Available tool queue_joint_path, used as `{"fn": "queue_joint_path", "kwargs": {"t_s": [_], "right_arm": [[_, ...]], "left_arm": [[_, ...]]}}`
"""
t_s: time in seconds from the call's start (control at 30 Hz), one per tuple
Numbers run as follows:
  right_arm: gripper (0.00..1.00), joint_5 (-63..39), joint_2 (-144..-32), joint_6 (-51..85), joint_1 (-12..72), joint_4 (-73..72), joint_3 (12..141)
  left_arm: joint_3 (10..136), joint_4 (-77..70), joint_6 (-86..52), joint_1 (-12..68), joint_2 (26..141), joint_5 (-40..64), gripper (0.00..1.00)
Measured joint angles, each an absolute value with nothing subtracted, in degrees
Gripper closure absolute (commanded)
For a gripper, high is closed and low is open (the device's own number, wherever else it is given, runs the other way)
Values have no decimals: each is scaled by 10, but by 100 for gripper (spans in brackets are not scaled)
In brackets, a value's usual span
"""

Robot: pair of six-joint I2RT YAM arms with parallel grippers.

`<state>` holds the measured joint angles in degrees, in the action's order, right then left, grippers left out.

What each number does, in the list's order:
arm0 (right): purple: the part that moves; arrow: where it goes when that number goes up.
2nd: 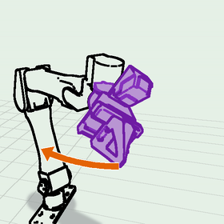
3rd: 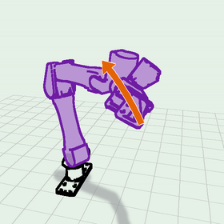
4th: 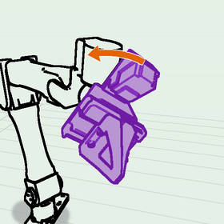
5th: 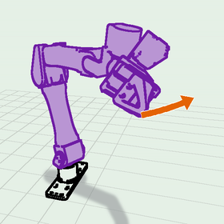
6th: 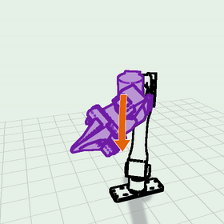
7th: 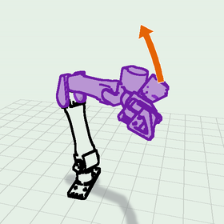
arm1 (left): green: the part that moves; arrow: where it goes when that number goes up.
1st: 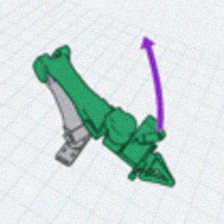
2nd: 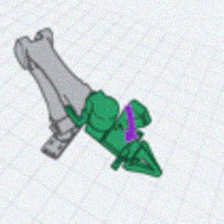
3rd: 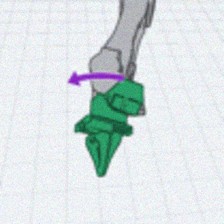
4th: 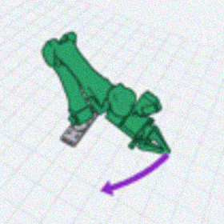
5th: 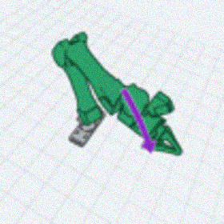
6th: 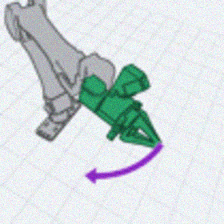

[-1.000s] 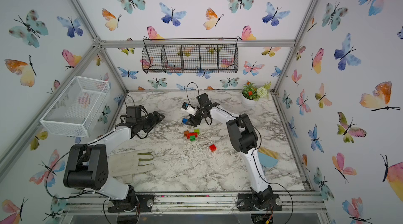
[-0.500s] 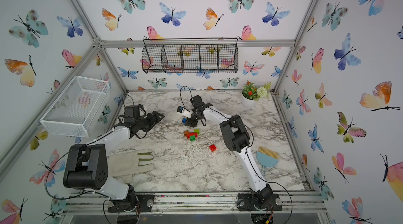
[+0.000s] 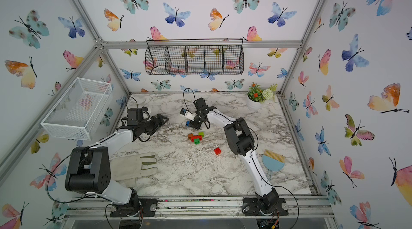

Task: Assemble the letter v with lego
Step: Pick up the lego brick from the center of the board, then place the lego brick at the center of the board.

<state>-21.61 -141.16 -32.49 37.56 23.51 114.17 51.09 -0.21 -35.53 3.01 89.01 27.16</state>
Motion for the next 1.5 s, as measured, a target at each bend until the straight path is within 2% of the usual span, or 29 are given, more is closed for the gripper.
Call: {"fn": "queue_joint_path", "kwargs": {"t_s": [0.43, 0.77, 0.97, 1.03, 1.3, 1.5], "right_arm": [[83, -194, -1379, -308, 370, 186, 1081], [85, -193, -1218, -344, 306, 130, 883], [83, -209, -1192, -421, 273, 116, 807], [83, -221, -1193, -438, 274, 116, 792], [82, -257, -1196, -468, 277, 113, 801], [81, -280, -1206, -497, 277, 117, 801]], "left_arm": [[503, 4, -340, 39, 890, 268, 16], [503, 7, -335, 80, 891, 269, 18], [502, 8, -331, 116, 912, 269, 30], [502, 11, -330, 134, 923, 268, 36], [490, 26, -320, 178, 941, 268, 58], [469, 30, -307, 180, 953, 268, 64]]}}
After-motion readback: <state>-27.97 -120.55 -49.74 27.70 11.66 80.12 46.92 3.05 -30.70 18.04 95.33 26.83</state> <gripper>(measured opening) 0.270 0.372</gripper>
